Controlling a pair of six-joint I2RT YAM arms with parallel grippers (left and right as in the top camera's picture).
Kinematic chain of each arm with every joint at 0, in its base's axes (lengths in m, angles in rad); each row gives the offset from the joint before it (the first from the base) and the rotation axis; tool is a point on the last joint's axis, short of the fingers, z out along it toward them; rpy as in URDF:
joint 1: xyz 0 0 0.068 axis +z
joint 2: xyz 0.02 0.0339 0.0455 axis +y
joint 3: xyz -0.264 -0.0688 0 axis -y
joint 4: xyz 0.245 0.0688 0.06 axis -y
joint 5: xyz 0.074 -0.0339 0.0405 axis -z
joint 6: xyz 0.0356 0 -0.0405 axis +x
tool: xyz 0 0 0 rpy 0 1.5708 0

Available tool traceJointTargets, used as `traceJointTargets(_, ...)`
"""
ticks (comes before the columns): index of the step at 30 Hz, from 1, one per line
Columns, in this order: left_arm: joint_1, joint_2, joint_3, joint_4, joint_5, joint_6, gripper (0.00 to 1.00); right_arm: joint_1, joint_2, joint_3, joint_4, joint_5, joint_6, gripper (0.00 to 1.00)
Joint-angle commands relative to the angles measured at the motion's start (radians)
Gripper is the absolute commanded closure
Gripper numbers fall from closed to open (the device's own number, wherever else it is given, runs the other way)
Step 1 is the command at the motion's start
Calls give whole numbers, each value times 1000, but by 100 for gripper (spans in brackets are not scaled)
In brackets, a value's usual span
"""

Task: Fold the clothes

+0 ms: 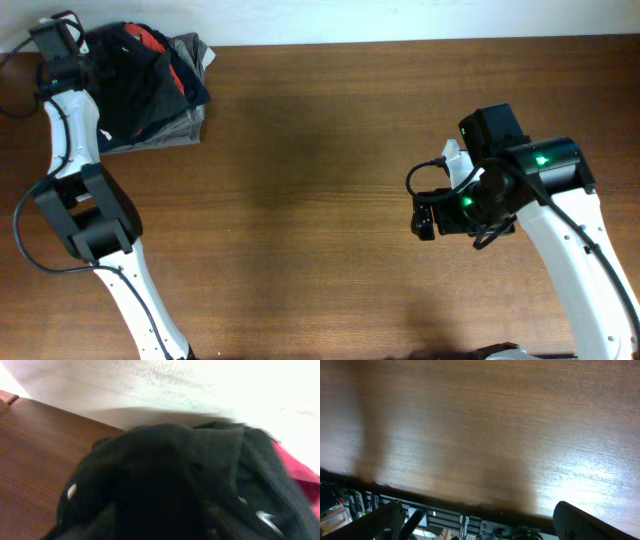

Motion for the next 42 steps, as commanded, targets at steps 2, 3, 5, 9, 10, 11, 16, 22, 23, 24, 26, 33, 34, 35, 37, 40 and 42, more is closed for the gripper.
traceJointTargets(2,-14,-213,56,-61,146,-4,1,-7,-8,17,5,16,26,1)
traceJointTargets(3,-13,-250,56,-68,185,-7,1,-7,-8,17,10,16,27,1)
traceJointTargets(5,-13,-336,56,-95,283,-6,1,-7,-8,17,19,16,34,1)
traceJointTargets(9,-13,-506,56,-216,469,-5,1,-7,-10,17,18,-13,34,1)
traceJointTargets(10,-12,-550,56,-270,509,-5,1,-7,-11,17,19,-27,34,1)
traceJointTargets(11,-12,-592,56,-320,536,-5,1,-7,-15,17,19,-37,34,1)
traceJointTargets(16,-13,-775,56,-542,596,5,1,-7,-63,17,14,-60,34,1)
traceJointTargets(22,-13,-962,56,-848,658,130,1,-7,-238,17,-1,-71,34,1)
traceJointTargets(23,-13,-995,56,-912,658,148,1,-7,-270,17,-2,-75,34,1)
traceJointTargets(24,-13,-1025,56,-970,658,164,1,-7,-310,17,-3,-81,34,1)
traceJointTargets(26,-13,-1088,56,-1088,661,192,1,-7,-381,17,-4,-81,34,1)
traceJointTargets(33,-13,-1350,19,-1266,660,237,1,-7,-635,17,8,-77,34,1)
traceJointTargets(34,-13,-1389,9,-1268,656,229,1,-7,-660,17,10,-77,34,1)
traceJointTargets(35,-13,-1432,-4,-1268,645,206,1,-7,-682,17,10,-77,34,1)
traceJointTargets(37,-13,-1508,-32,-1267,629,184,1,-7,-714,17,9,-78,34,1)
traceJointTargets(40,-13,-1624,-86,-1286,612,179,1,-7,-751,14,5,-78,60,1)
traceJointTargets(42,-13,-1700,-122,-1299,612,178,1,-7,-771,7,3,-78,79,1)
